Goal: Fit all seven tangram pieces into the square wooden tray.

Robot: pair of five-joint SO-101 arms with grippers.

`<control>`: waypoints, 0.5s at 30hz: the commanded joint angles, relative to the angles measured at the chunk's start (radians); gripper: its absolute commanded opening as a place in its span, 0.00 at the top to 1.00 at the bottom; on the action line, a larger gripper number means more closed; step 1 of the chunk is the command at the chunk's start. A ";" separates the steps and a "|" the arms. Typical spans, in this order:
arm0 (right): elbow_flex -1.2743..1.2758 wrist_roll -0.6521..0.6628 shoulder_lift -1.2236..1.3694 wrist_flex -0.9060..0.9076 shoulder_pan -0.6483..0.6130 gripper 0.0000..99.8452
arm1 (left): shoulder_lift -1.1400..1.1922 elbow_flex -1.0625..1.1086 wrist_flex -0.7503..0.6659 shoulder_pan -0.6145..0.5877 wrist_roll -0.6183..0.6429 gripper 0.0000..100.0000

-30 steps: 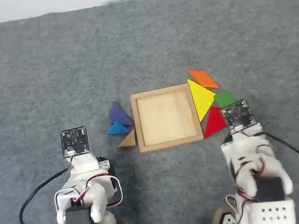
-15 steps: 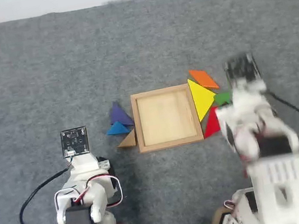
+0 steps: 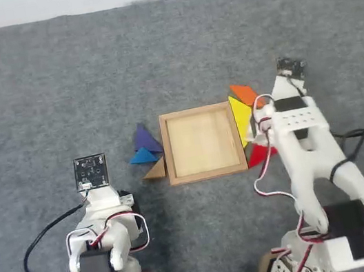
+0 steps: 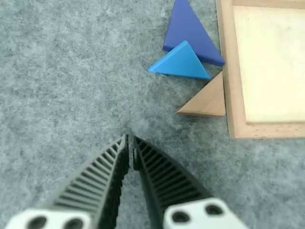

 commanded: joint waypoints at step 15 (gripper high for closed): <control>-0.273 -0.130 0.268 0.028 0.002 0.75 | -0.020 -0.012 0.002 -0.006 -0.009 0.99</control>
